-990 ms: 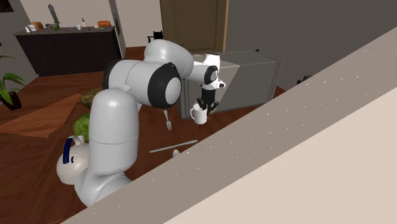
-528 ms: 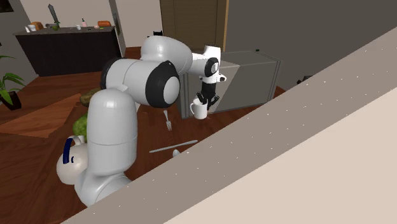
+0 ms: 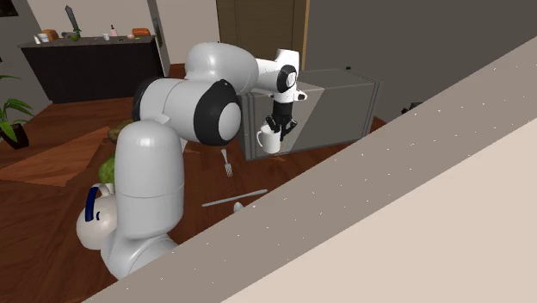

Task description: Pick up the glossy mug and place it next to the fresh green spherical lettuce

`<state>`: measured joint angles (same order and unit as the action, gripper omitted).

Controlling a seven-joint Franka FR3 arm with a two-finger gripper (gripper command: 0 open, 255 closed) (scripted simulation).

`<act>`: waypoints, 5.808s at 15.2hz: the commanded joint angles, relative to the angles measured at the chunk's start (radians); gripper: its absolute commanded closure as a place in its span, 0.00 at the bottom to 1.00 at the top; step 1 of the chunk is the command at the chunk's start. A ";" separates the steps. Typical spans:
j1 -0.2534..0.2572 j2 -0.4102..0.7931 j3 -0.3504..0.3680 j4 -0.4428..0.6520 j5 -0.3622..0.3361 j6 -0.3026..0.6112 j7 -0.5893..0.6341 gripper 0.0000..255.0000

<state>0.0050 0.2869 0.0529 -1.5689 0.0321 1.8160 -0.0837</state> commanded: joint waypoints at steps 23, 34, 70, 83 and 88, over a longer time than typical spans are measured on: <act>0.064 -0.071 0.038 0.146 -0.002 -0.213 0.109 1.00; 0.200 -0.171 0.137 0.007 0.003 -0.163 0.343 1.00; 0.552 0.037 0.350 0.100 -0.099 -0.037 0.906 1.00; 0.547 0.056 0.344 -0.050 -0.108 0.130 0.906 1.00; 0.547 0.073 0.340 -0.095 -0.115 0.190 0.909 1.00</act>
<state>0.5519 0.3552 0.3938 -1.6579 -0.0810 1.9955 0.8247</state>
